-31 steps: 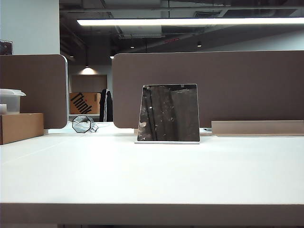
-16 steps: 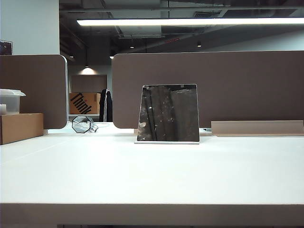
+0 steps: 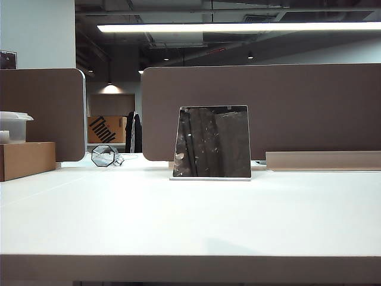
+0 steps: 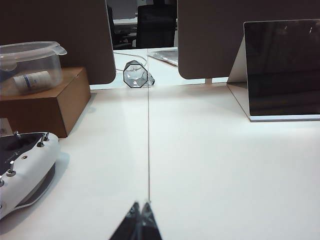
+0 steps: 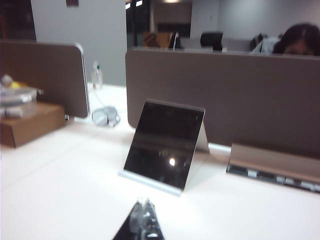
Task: Push the center of the mirror on the table forward to move it for a short distance.
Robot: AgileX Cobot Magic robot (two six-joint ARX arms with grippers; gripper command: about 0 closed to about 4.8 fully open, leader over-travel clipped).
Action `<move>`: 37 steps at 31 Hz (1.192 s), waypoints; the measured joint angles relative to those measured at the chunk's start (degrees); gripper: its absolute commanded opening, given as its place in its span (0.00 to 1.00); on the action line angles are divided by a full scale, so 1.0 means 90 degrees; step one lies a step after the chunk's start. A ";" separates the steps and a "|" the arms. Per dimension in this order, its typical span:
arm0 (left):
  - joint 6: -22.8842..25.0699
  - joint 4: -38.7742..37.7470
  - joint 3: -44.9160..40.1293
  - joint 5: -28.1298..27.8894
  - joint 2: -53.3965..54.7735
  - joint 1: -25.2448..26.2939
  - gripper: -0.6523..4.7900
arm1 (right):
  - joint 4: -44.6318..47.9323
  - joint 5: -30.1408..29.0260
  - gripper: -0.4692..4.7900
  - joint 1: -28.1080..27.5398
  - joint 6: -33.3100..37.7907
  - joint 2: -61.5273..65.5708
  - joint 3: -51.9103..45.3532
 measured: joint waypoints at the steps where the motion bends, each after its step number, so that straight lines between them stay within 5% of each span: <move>1: 0.0000 0.0000 0.0000 0.0000 0.0000 0.0000 0.11 | -0.0153 0.0007 0.09 0.0000 0.0000 0.0000 0.0000; 13: 0.0000 0.0000 -0.0002 0.0000 0.0000 0.0000 0.11 | -0.1749 0.0012 0.09 0.0000 -0.0049 0.0000 -0.0002; 20: 0.0000 0.0000 0.0000 0.0000 0.0000 0.0000 0.11 | -0.1695 0.0299 0.09 -0.0005 -0.0673 -0.0010 -0.0002; 27: 0.0000 0.0000 0.0000 0.0002 0.0000 0.0000 0.11 | 0.0070 0.0267 0.09 -0.0325 -0.0673 -0.0556 -0.1042; 37: 0.0000 0.0000 -0.0002 0.0000 0.0000 0.0000 0.11 | 0.2193 0.0260 0.09 -0.1569 -0.0216 -0.0908 -0.2606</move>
